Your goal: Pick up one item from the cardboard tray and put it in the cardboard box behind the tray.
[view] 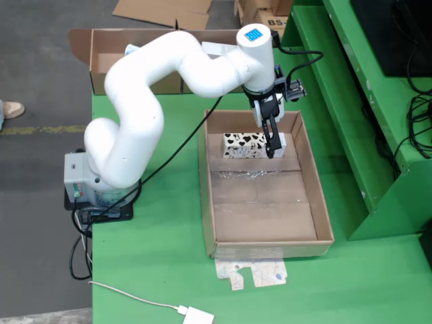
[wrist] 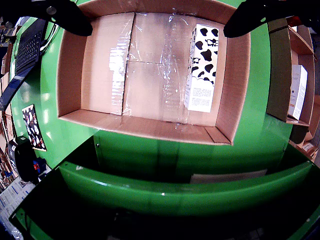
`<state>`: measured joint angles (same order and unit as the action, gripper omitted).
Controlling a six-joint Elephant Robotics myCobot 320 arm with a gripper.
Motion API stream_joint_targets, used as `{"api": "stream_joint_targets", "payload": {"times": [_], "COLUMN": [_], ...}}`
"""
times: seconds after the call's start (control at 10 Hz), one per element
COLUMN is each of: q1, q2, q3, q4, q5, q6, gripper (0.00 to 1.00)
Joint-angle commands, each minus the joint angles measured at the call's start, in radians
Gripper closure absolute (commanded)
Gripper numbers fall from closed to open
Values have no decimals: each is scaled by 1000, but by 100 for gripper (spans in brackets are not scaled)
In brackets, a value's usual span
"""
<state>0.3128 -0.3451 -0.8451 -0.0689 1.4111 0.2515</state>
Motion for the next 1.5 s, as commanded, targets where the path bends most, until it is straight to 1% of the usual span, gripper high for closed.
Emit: {"api": "stream_joint_targets", "payload": {"times": [0.0,0.1,0.2,0.3,0.5,0.6,1.2,1.4], "q1": [77,90,90,113,119,130,158,167], "q2": [-223,-299,-299,-335,-335,-229,-167,-120], "q3": [645,792,792,845,845,643,534,450], "q4": [-190,-260,-260,-280,-282,-181,-129,-90], "q5": [-34,-39,-39,-41,-41,-35,-41,-43], "q6": [40,51,51,66,65,59,50,43], "gripper": [0,0,0,0,0,0,0,0]}}
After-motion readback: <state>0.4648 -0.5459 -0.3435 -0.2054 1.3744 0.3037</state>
